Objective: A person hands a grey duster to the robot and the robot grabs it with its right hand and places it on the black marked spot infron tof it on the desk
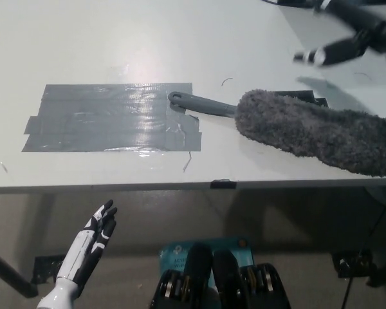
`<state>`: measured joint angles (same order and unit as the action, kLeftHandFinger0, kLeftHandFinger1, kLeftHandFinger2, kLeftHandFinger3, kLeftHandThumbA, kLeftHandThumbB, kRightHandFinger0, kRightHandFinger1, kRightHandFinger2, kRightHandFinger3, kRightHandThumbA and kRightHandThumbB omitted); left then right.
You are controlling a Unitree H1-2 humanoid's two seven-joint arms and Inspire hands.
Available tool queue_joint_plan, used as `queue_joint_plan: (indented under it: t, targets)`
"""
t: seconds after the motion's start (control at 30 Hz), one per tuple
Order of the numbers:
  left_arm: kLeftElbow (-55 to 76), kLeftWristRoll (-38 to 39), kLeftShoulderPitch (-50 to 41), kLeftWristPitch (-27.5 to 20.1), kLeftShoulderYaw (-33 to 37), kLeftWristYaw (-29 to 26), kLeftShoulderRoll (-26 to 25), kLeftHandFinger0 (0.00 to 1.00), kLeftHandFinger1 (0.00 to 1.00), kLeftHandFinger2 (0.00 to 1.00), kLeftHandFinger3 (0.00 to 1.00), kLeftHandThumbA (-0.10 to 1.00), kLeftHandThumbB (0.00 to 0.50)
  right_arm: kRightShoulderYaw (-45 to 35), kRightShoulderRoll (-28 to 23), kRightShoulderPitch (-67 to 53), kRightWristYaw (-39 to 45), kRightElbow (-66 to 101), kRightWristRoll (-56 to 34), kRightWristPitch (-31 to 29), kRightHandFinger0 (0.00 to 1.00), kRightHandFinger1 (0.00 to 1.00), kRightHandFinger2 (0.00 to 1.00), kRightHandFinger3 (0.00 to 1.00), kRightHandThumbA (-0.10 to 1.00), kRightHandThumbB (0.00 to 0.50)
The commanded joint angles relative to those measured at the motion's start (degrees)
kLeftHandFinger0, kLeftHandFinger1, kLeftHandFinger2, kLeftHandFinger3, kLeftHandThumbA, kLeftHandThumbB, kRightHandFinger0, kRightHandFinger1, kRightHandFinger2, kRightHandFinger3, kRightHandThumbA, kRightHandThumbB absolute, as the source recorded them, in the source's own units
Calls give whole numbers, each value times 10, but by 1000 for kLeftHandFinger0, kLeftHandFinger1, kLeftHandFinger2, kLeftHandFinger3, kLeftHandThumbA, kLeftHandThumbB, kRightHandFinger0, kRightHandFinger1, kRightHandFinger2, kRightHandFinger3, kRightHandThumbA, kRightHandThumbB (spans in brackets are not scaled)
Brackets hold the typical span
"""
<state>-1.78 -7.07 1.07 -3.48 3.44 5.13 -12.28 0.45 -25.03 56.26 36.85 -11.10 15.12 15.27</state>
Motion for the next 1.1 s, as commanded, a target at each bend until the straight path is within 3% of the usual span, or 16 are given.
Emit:
queue_joint_plan:
  t: [0.0,0.07,0.13,0.27,0.33,0.37,0.4,0.5,0.6,0.63,0.73,0.9,0.97,1.07]
  targets:
    - [20,4,17,-10,0,13,-10,1000,1000,1000,1000,945,68,-115,-60,107,-7,158,-142,72,1000,1000,1000,1000,833,495]
    - [16,2,20,-19,1,11,-10,1000,1000,1000,1000,939,67,-139,-58,100,-8,199,-168,89,1000,1000,1000,1000,808,472]
    - [13,1,23,-21,1,10,-10,1000,1000,1000,1000,939,71,-142,-63,79,-10,259,-163,95,1000,1000,1000,1000,873,500]
    - [11,-1,28,-17,3,11,-9,1000,1000,1000,1000,955,75,-146,-52,-7,-25,442,-155,110,1000,1000,1000,1000,951,500]
    - [11,-3,25,-19,3,9,-9,1000,1000,1000,1000,961,74,-156,-30,-56,-44,515,-176,117,1000,1000,1000,1000,935,490]
    - [11,-2,23,-18,3,9,-9,1000,1000,1000,1000,962,75,-159,-15,-87,-55,549,-197,117,1000,1000,1000,1000,898,458]
    - [15,-1,12,-16,3,11,-10,1000,1000,1000,1000,967,78,-158,3,-147,-84,597,-238,117,1000,1000,1000,1000,862,463]
    - [14,2,3,-13,5,13,-7,1000,1000,1000,1000,962,91,-150,52,-257,-96,655,-241,115,1000,1000,1000,1000,861,448]
    - [14,0,-3,-13,8,13,-5,1000,1000,1000,1000,954,86,-128,76,-345,-94,655,-248,87,1000,1000,1000,1000,827,423]
    - [14,-2,-7,-16,9,12,-5,1000,1000,1000,1000,949,84,-109,94,-395,-86,655,-233,82,1000,1000,1000,1000,791,388]
    - [15,0,-15,-19,10,12,-4,1000,1000,1000,1000,934,79,-78,125,-463,-74,634,-195,72,1000,1000,1000,1000,813,355]
    - [16,-3,-30,-27,15,9,-1,1000,1000,1000,1000,912,75,-30,171,-547,-94,498,-113,-16,1000,1000,1000,1000,878,391]
    - [19,-6,-38,-26,19,9,-3,1000,1000,1000,1000,919,85,-8,178,-567,-111,418,-83,-57,1000,1000,1000,1000,878,345]
    - [20,-7,-44,-29,23,7,-5,1000,1000,1000,1000,922,77,17,180,-574,-141,321,-39,-108,1000,1000,1000,1000,881,333]
